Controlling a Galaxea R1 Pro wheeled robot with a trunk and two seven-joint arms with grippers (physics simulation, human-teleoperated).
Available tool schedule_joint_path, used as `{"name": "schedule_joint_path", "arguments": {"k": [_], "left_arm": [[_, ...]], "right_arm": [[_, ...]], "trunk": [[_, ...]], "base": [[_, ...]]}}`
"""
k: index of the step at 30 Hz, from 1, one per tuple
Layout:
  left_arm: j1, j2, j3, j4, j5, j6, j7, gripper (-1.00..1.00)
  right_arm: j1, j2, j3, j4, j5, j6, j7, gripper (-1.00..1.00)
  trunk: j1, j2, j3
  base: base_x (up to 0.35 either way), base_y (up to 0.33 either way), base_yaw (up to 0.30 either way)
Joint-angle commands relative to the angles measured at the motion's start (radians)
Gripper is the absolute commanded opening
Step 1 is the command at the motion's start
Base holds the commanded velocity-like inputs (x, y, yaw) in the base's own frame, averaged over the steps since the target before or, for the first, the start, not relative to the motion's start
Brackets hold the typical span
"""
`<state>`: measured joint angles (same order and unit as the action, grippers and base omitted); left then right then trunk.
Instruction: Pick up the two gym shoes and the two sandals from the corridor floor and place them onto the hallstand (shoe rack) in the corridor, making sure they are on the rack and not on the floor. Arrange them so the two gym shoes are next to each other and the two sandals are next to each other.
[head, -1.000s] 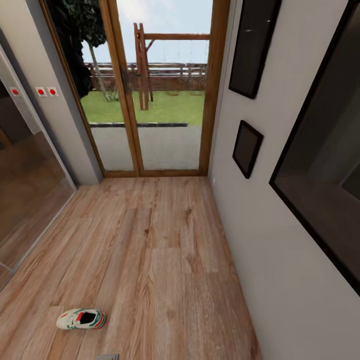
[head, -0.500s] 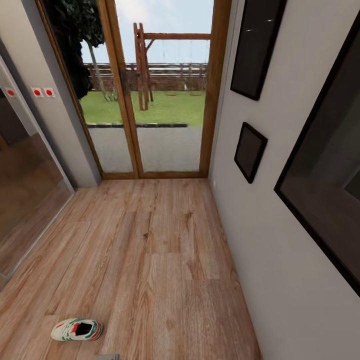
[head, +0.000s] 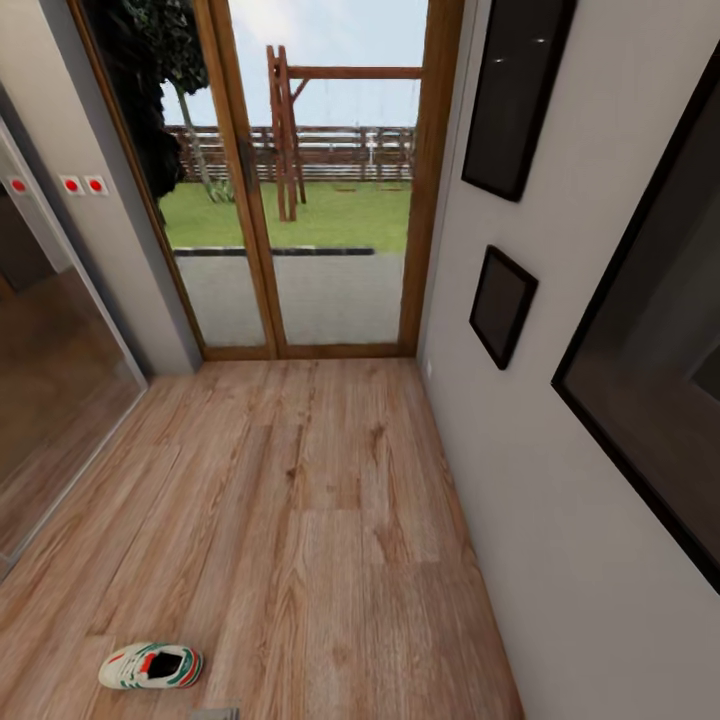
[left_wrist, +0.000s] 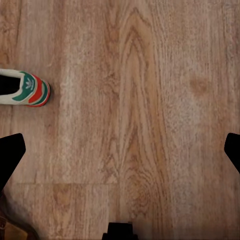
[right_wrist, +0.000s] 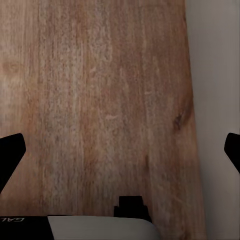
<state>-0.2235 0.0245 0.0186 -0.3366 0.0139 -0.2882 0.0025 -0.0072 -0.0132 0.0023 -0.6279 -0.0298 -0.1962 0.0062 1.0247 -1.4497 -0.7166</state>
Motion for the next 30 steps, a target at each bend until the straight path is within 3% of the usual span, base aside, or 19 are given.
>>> {"name": "schedule_joint_path", "arguments": {"k": [1, 30], "left_arm": [[-0.001, 0.000, 0.001, 0.001, 0.001, -0.003, 0.000, 1.00], [-0.001, 0.001, 0.001, 0.002, 0.002, -0.003, 0.001, 1.00]], "right_arm": [[0.000, 0.000, 0.001, 0.001, -0.003, -0.003, 0.000, 1.00], [0.000, -0.001, 0.001, 0.000, -0.002, -0.003, 0.000, 1.00]], "trunk": [[0.000, 0.000, -0.001], [0.000, 0.000, -0.001]], "base": [[0.222, 0.000, 0.000], [0.324, 0.000, 0.000]]}}
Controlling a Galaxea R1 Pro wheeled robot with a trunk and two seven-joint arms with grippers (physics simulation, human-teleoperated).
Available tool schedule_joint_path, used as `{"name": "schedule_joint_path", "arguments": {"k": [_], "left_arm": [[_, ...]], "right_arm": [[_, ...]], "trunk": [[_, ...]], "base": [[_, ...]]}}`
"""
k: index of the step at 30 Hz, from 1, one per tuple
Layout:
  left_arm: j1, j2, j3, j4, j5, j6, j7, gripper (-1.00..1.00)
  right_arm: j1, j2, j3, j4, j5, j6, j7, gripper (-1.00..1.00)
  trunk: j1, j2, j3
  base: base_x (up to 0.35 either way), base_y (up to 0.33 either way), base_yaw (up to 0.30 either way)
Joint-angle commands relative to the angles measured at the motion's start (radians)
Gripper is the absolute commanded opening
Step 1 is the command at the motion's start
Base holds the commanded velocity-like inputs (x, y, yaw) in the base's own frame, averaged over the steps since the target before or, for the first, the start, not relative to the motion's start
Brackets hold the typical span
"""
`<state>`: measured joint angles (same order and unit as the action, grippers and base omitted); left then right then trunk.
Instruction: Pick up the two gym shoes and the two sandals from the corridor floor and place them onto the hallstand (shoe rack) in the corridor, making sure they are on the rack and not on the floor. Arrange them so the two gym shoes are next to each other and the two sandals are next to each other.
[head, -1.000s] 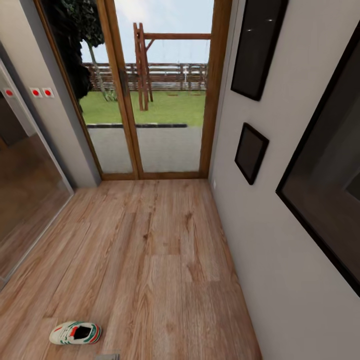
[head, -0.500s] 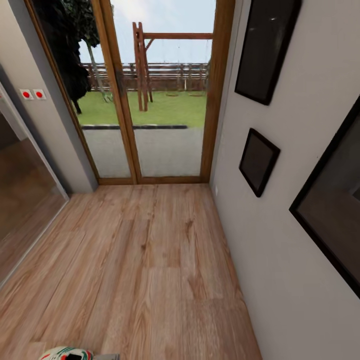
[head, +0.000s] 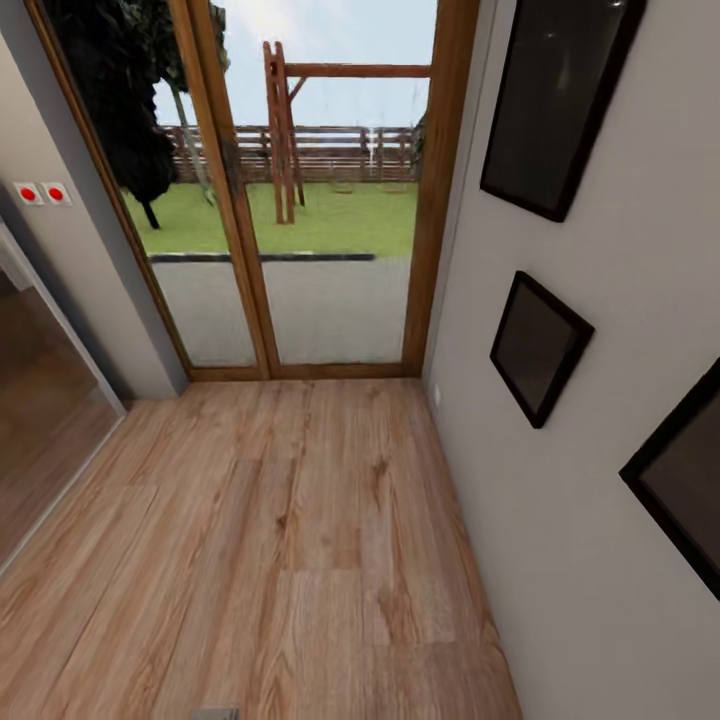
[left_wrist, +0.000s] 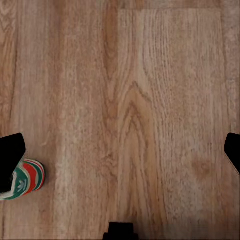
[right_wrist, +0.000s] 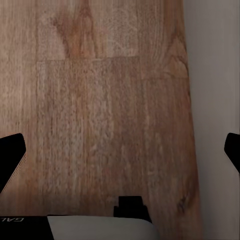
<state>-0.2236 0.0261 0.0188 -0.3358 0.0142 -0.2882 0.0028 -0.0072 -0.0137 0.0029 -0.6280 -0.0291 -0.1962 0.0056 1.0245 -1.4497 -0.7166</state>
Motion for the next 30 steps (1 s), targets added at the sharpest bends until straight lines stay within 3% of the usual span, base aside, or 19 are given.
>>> {"name": "schedule_joint_path", "arguments": {"k": [1, 30], "left_arm": [[0.000, 0.000, 0.001, 0.001, 0.001, -0.003, 0.000, 1.00], [0.000, -0.001, 0.001, 0.003, 0.003, -0.003, 0.000, 1.00]], "right_arm": [[0.000, 0.000, 0.000, 0.001, -0.003, -0.003, 0.001, 1.00], [0.000, 0.000, 0.002, 0.001, -0.002, -0.003, -0.002, 1.00]], "trunk": [[0.001, 0.000, -0.001], [0.001, 0.000, -0.001]], "base": [[0.337, 0.000, 0.000], [0.337, 0.042, 0.022]]}}
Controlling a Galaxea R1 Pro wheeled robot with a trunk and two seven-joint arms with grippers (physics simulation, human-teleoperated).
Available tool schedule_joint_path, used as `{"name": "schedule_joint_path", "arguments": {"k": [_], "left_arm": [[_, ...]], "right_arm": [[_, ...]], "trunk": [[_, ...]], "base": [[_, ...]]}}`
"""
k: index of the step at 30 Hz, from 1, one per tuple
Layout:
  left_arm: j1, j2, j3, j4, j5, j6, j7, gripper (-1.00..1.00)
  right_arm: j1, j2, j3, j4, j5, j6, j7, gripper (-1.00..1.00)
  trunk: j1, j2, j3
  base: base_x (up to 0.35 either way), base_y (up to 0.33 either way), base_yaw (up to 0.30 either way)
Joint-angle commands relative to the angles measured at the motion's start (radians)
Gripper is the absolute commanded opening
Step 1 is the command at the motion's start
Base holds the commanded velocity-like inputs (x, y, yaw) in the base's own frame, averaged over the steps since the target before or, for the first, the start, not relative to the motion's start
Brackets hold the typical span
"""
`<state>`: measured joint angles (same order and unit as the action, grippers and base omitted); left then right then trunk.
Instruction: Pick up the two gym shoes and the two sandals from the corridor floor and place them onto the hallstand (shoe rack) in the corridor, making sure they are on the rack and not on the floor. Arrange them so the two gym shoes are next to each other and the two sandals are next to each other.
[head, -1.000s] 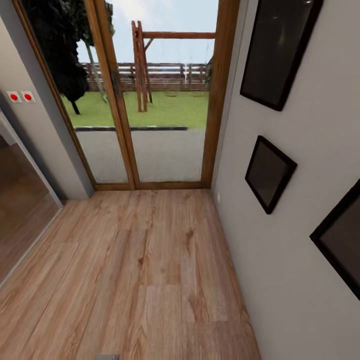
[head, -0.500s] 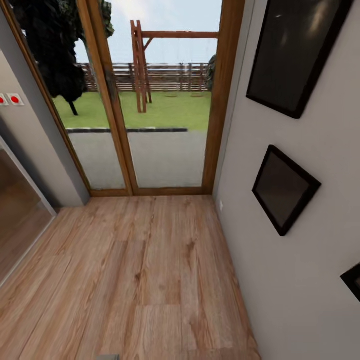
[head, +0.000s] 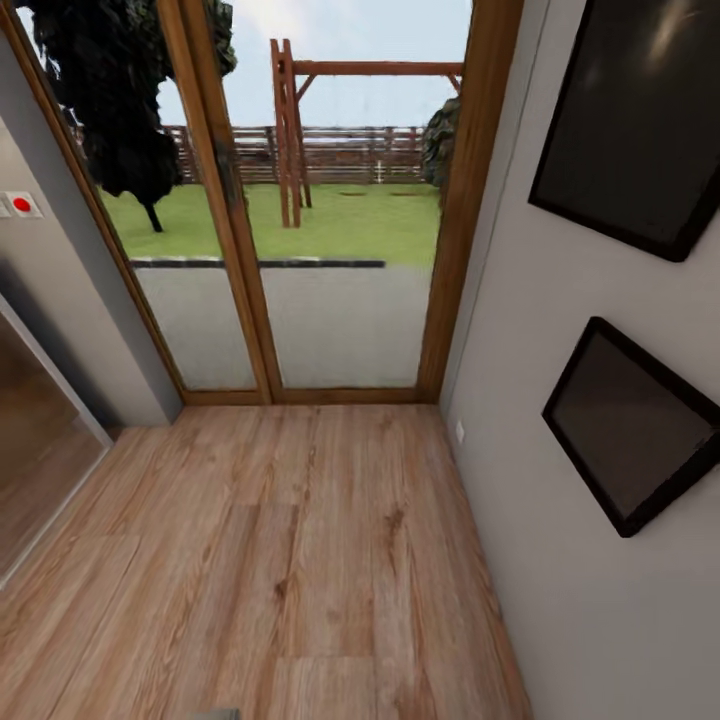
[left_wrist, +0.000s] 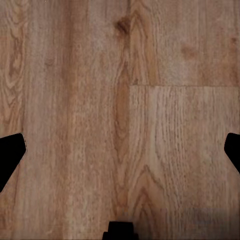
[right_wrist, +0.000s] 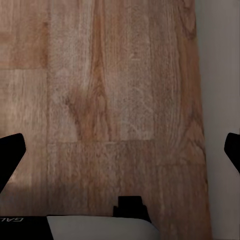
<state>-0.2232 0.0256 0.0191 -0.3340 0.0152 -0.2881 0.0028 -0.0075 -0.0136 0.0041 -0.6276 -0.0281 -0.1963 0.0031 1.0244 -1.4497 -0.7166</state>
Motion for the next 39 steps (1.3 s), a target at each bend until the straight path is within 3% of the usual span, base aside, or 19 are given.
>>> {"name": "schedule_joint_path", "arguments": {"k": [1, 39], "left_arm": [[-0.001, 0.000, 0.001, 0.001, 0.002, -0.003, 0.000, 1.00], [-0.001, -0.001, 0.001, 0.003, 0.001, -0.003, 0.000, 1.00]], "right_arm": [[0.000, 0.000, 0.000, 0.000, -0.003, -0.003, 0.000, 1.00], [0.000, 0.000, 0.001, 0.000, -0.003, -0.003, 0.000, 1.00]], "trunk": [[0.001, 0.000, -0.001], [0.001, 0.000, -0.001]], "base": [[0.337, 0.091, 0.225], [0.338, 0.028, 0.273]]}}
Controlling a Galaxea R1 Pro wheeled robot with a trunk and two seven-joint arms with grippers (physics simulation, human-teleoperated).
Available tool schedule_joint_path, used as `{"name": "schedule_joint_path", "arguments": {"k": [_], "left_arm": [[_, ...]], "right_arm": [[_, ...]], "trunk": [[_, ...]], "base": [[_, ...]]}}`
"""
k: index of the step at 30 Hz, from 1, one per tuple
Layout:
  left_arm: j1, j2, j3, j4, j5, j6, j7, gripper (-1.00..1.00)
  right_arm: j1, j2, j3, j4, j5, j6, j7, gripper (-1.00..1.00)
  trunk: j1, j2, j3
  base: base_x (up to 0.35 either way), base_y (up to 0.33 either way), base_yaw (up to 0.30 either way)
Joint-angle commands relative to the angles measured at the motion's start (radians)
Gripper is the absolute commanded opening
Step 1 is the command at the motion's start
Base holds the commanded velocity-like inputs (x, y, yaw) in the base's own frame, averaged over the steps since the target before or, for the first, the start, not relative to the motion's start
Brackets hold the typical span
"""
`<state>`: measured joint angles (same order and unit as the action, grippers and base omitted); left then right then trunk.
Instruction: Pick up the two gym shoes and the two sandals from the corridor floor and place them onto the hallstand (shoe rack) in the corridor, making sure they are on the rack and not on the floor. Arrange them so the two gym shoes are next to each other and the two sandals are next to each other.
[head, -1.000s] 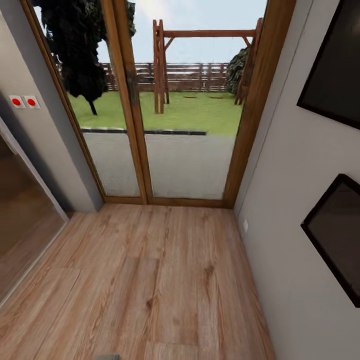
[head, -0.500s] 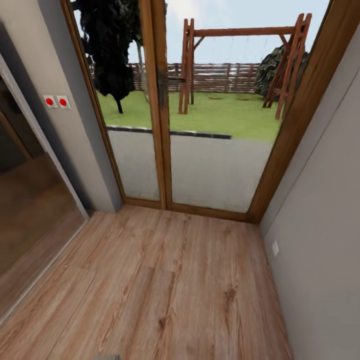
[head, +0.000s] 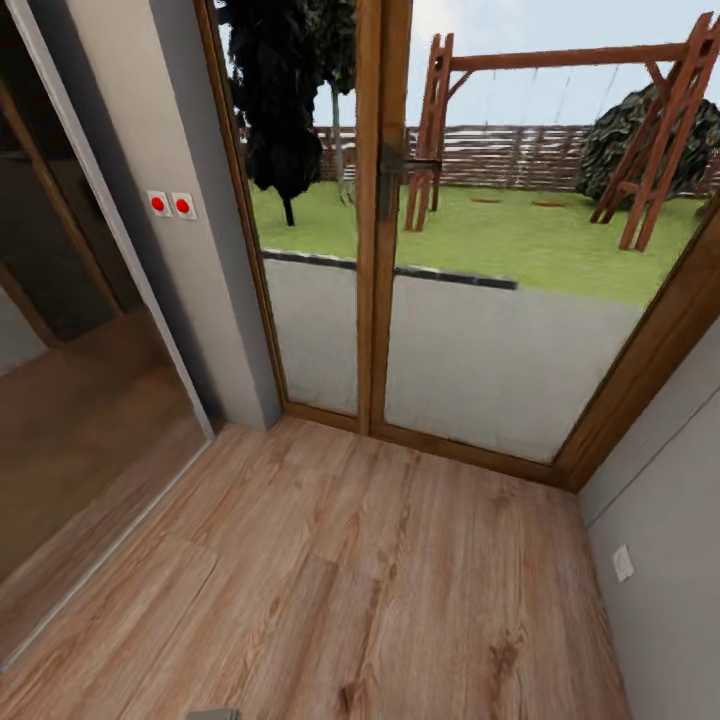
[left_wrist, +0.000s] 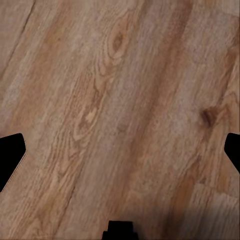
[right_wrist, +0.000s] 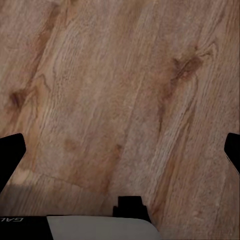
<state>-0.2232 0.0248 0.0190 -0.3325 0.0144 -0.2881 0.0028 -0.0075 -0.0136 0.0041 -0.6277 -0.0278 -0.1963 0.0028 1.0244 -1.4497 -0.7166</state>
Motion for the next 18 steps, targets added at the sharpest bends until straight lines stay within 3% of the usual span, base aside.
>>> {"name": "schedule_joint_path", "arguments": {"k": [1, 11, 18], "left_arm": [[-0.001, 0.000, 0.001, 0.001, 0.001, -0.003, 0.000, 1.00], [-0.001, 0.001, 0.001, 0.001, 0.002, -0.002, 0.000, 1.00], [-0.001, 0.000, 0.001, 0.001, 0.001, -0.002, 0.000, 1.00]], "right_arm": [[0.000, 0.000, 0.000, 0.000, -0.003, -0.003, 0.000, 1.00], [0.000, 0.000, 0.000, 0.000, -0.003, -0.003, 0.000, 1.00], [0.000, 0.000, 0.000, 0.001, -0.003, -0.003, 0.000, 1.00]], "trunk": [[0.001, 0.000, -0.001], [0.001, 0.000, -0.001], [0.001, 0.000, -0.001]], "base": [[0.338, 0.000, 0.278], [0.332, 0.000, 0.278], [0.146, 0.000, 0.277]]}}
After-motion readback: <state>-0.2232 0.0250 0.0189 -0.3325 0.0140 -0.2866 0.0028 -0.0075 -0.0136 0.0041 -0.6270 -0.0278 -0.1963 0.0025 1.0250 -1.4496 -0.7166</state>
